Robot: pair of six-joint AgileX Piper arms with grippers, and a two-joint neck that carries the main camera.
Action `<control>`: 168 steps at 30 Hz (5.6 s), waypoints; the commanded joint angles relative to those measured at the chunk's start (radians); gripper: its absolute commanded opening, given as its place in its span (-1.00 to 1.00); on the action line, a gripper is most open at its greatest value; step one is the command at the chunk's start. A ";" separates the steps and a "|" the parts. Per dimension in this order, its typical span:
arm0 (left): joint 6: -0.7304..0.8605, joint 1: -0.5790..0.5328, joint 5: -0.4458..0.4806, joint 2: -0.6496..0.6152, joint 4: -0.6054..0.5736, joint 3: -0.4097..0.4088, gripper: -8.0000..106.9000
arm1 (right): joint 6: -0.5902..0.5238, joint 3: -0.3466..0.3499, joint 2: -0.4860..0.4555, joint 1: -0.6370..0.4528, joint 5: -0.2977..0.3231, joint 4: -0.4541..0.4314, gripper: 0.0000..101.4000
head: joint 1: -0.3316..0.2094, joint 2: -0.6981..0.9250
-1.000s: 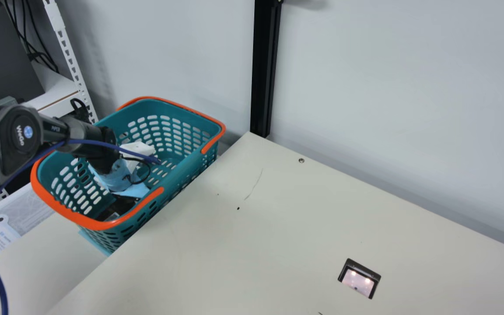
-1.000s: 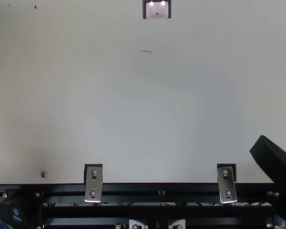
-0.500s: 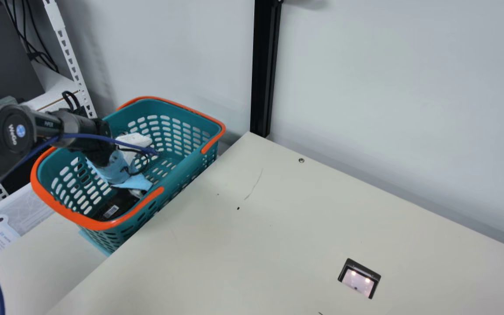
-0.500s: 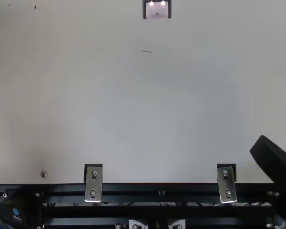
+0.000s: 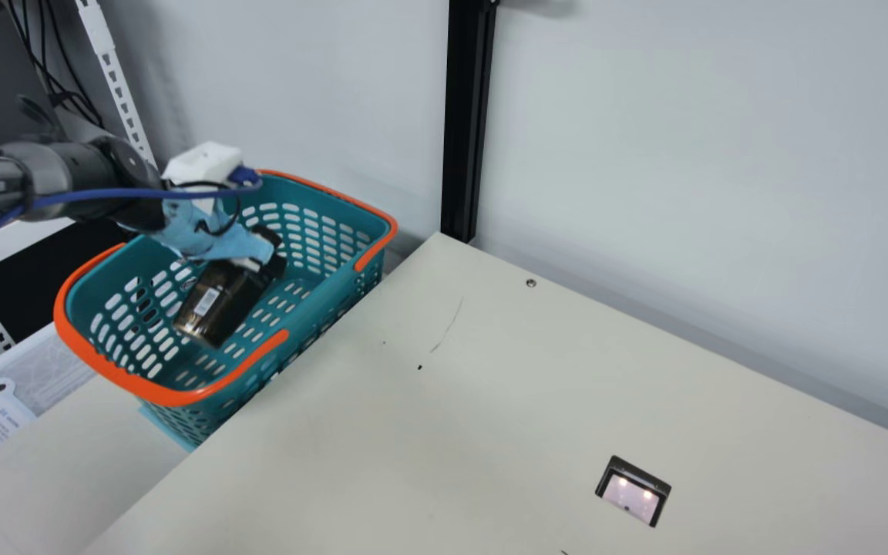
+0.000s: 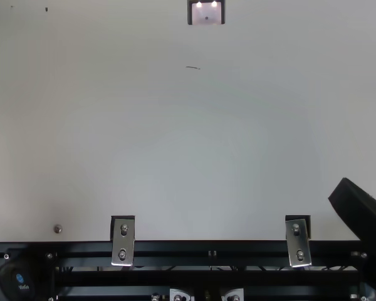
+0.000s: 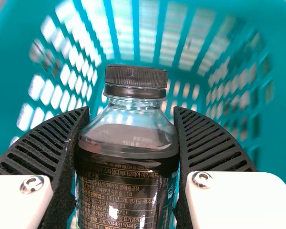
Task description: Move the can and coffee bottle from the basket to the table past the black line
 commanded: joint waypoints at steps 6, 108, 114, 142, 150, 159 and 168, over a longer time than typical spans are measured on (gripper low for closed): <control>0.016 -0.024 -0.030 -0.201 -0.186 0.037 -0.68 | 0.000 0.000 0.000 0.000 0.000 0.000 1.00 | -0.026 0.012; -1.641 -1.360 0.174 -0.768 0.458 0.076 -0.68 | 0.000 0.000 0.000 0.000 0.000 0.000 1.00 | 0.188 -0.622; -1.690 -1.381 0.180 -0.772 0.448 0.052 -0.68 | 0.000 0.000 0.000 0.000 0.000 0.000 1.00 | 0.188 -0.622; -1.750 -1.331 0.166 -0.747 0.397 0.023 -0.68 | 0.000 0.000 0.000 0.000 0.000 0.000 1.00 | 0.188 -0.622; -1.706 -1.242 0.177 -0.714 0.320 -0.010 -0.68 | 0.000 0.000 0.000 0.000 0.000 0.000 1.00 | 0.188 -0.622; -1.698 -1.238 0.237 -0.708 0.265 -0.060 -0.68 | 0.000 0.000 0.000 0.000 0.000 0.000 1.00 | 0.188 -0.622; -1.816 -1.298 0.285 -0.691 0.285 -0.109 -0.68 | 0.000 0.000 0.000 0.000 0.000 0.000 1.00 | 0.188 -0.622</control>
